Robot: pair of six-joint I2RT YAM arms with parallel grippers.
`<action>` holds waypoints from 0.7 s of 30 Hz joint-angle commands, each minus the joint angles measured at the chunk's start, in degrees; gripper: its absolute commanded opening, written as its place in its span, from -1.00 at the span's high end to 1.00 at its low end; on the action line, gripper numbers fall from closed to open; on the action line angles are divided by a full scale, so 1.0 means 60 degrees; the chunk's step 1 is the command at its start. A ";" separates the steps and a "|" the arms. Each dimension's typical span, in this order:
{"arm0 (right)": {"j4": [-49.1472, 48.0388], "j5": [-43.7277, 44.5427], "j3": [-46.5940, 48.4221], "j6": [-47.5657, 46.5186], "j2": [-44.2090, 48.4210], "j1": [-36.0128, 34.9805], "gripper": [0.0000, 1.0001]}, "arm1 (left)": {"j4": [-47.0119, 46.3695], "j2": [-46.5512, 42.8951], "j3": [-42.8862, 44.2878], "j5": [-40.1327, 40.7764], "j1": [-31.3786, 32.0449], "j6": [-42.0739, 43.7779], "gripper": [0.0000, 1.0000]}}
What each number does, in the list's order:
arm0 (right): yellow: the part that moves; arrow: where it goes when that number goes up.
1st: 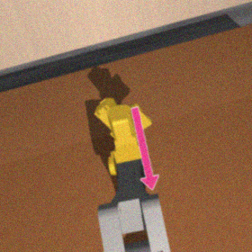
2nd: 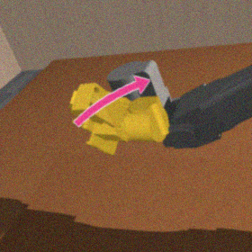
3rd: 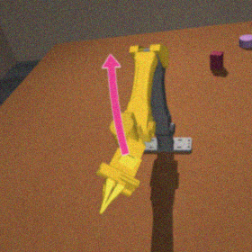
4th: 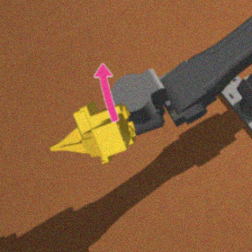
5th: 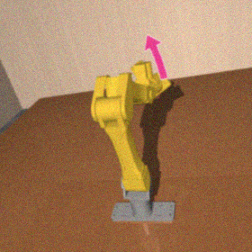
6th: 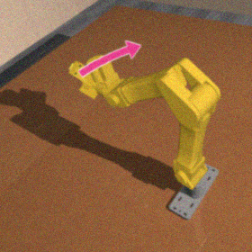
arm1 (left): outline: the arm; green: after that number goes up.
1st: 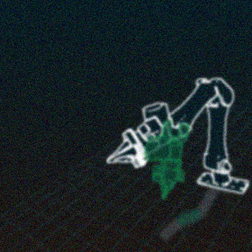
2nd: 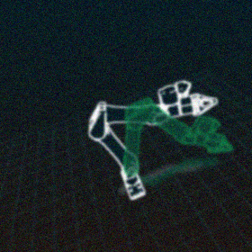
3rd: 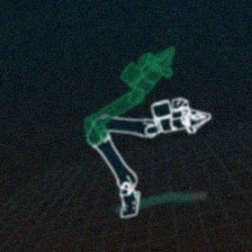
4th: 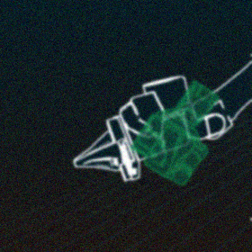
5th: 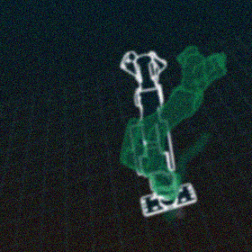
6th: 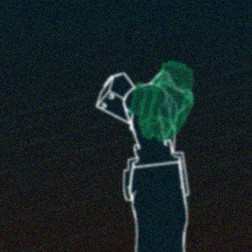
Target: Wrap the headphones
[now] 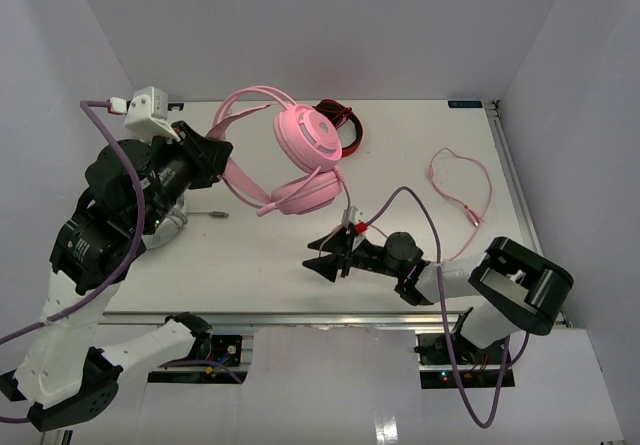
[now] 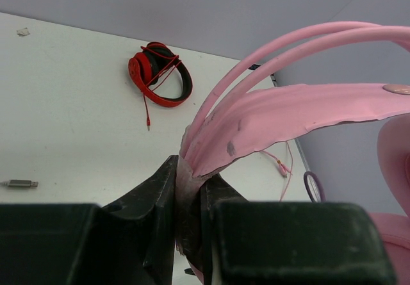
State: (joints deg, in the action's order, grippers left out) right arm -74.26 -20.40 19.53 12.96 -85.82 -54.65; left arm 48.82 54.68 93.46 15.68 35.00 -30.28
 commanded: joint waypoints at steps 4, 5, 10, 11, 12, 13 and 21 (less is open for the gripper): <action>-0.4039 -0.0166 0.0184 0.0199 -0.0716 -0.0178 -0.14 | -0.1018 -0.0424 -0.0337 0.0049 0.0025 -0.0593 1.00; -0.4112 -0.0160 0.0187 0.0198 -0.0760 -0.0185 -0.08 | -0.1018 -0.0447 -0.0362 0.0073 0.0032 -0.0593 1.00; -0.4209 -0.0053 0.0110 0.0212 -0.0950 -0.0193 0.47 | -0.1029 -0.0578 -0.0437 0.0151 0.0025 -0.0626 1.00; -0.4195 0.0009 0.0090 0.0212 -0.0991 -0.0190 0.61 | -0.1032 -0.0609 -0.0448 0.0118 0.0029 -0.0640 1.00; -0.4164 0.0124 0.0058 0.0212 -0.1044 -0.0179 0.82 | -0.1032 -0.0630 -0.0458 0.0003 0.0039 -0.0651 1.00; -0.4150 0.0166 0.0045 0.0212 -0.1092 -0.0178 0.84 | -0.1043 -0.0643 -0.0470 -0.0115 0.0029 -0.0652 1.00; -0.1260 0.2136 -0.0488 -0.1130 0.1933 0.0731 0.85 | -0.0419 -0.0893 -0.0024 -0.1359 0.0028 -0.0082 1.00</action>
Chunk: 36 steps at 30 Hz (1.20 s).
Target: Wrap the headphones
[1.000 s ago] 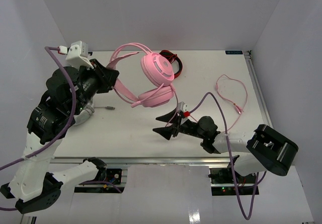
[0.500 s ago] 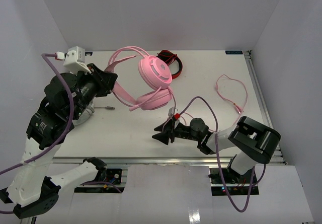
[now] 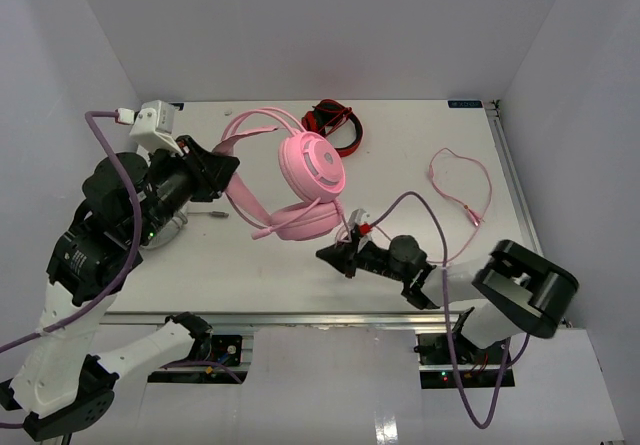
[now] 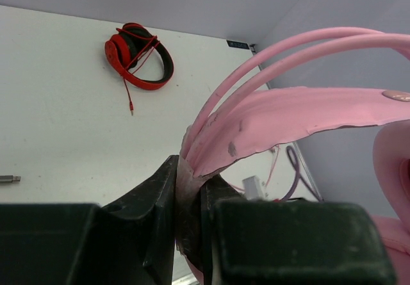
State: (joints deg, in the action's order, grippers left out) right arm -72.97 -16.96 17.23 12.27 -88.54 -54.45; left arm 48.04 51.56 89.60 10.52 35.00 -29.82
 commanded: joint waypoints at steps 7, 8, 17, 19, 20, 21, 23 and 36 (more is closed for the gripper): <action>0.5972 0.4966 0.3145 -0.3404 0.5578 0.0809 0.85 | -0.0121 -0.0562 0.1101 0.0683 0.0025 0.0014 1.00; 0.6460 0.5250 0.3495 -0.3690 0.5787 0.0858 0.85 | -0.0226 -0.0620 0.0957 0.0631 0.0028 -0.0015 1.00; 0.8674 0.4808 0.5531 -0.4355 0.5777 0.1107 0.85 | -0.0549 -0.0666 0.0594 0.0645 0.0040 -0.0082 1.00; 0.8732 0.4531 0.5422 -0.4266 0.5765 0.1118 0.85 | -0.0539 -0.0622 0.0583 0.0568 0.0040 -0.0060 1.00; 0.8754 0.4215 0.5297 -0.4166 0.5762 0.1121 0.85 | -0.0523 -0.0579 0.0573 0.0528 0.0040 -0.0042 1.00; 0.8762 0.3786 0.5104 -0.4021 0.5762 0.1121 0.85 | -0.0501 -0.0537 0.0559 0.0503 0.0040 -0.0025 1.00; 0.8395 0.3100 0.4602 -0.3762 0.5682 0.1118 0.85 | -0.0534 -0.0511 0.0419 0.0170 0.0029 -0.0031 1.00; 0.7122 0.1839 0.3519 -0.3496 0.4185 0.1144 0.85 | -0.1387 -0.1345 -0.2999 -0.5683 0.0025 0.1057 1.00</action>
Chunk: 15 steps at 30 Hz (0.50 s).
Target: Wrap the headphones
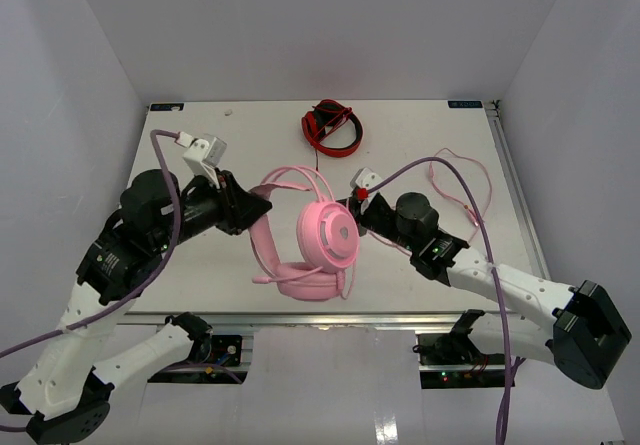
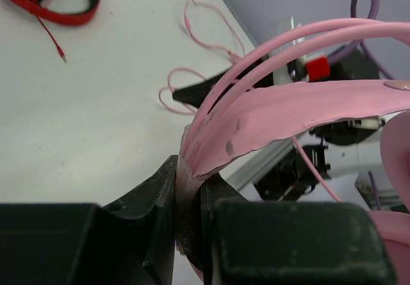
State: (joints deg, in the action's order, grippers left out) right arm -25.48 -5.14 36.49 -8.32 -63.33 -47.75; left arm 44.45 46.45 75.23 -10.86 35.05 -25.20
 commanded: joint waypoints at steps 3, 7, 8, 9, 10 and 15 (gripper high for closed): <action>-0.0578 -0.0097 0.0750 -0.0173 -0.0221 0.0153 0.85 | -0.0845 -0.0587 -0.1334 -0.3046 0.0030 0.0616 1.00; 0.0288 -0.0242 0.1821 -0.0356 -0.0605 0.0431 0.85 | -0.0856 -0.0608 -0.1854 -0.3643 0.0033 0.1009 1.00; 0.0454 -0.0265 0.2034 -0.0423 -0.0684 0.0494 0.85 | -0.0857 -0.0617 -0.1956 -0.3683 0.0033 0.1107 1.00; 0.0610 -0.0304 0.2239 -0.0486 -0.0767 0.0558 0.85 | -0.0852 -0.0607 -0.2049 -0.3732 0.0033 0.1204 1.00; 0.0766 -0.0342 0.2444 -0.0550 -0.0850 0.0621 0.85 | -0.0847 -0.0598 -0.2142 -0.3780 0.0033 0.1302 1.00; 0.1662 -0.0767 0.3279 -0.0790 -0.1261 0.0794 0.85 | -0.1049 -0.0287 -0.2800 -0.3941 0.0033 0.1522 1.00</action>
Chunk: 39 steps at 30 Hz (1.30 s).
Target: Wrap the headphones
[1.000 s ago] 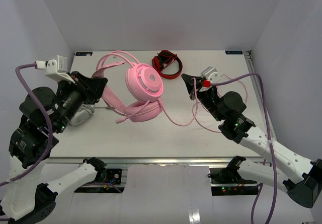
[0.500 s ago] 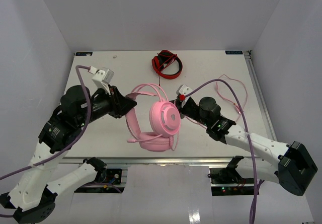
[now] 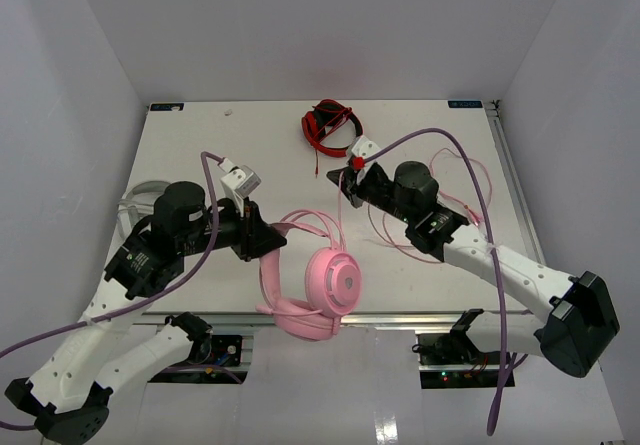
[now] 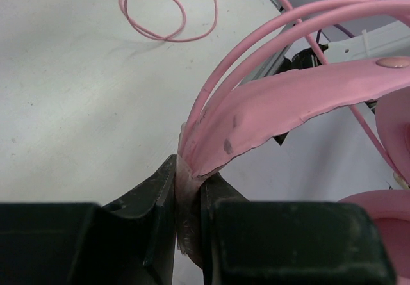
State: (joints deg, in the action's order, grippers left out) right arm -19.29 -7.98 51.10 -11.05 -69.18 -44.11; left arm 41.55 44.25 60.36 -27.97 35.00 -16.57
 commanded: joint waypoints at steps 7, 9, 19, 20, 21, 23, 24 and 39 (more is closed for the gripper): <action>0.1231 -0.0465 0.1654 -0.0541 -0.0982 0.0203 0.85 | -0.0956 0.0364 -0.0764 -0.1596 0.0047 0.0390 1.00; 0.1501 -0.0447 0.1991 -0.0613 -0.1148 0.0208 0.85 | -0.0933 0.0417 -0.0801 -0.1325 0.0060 0.0447 1.00; 0.5730 -0.0333 0.4933 -0.0845 -0.2110 0.0233 0.85 | -0.0413 0.2509 -0.1203 0.3964 0.0150 0.0297 1.00; 0.6237 -0.0416 0.5266 -0.0849 -0.2275 0.0233 0.85 | -0.0414 0.2727 -0.1205 0.4232 0.0158 0.0254 1.00; 0.6661 -0.0445 0.5548 -0.0821 -0.2499 0.0233 0.85 | -0.0377 0.2887 -0.1168 0.4495 0.0158 0.0235 1.00; 0.7278 -0.0584 0.5960 -0.0703 -0.2728 0.0233 0.85 | -0.0234 0.3069 -0.0962 0.5366 0.0169 0.0090 1.00; 0.7471 -0.0692 0.6079 -0.0634 -0.2808 0.0233 0.85 | -0.0122 0.3126 -0.0845 0.5811 0.0175 -0.0003 1.00; 0.7585 -0.4545 0.6168 0.0438 -0.3345 0.0092 0.85 | 0.1960 0.4585 0.0773 1.0559 0.0202 -0.2534 1.00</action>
State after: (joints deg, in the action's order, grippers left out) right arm 28.45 -23.39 85.03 -11.33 -89.57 -42.86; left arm 50.82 72.46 61.94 28.85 35.97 -25.12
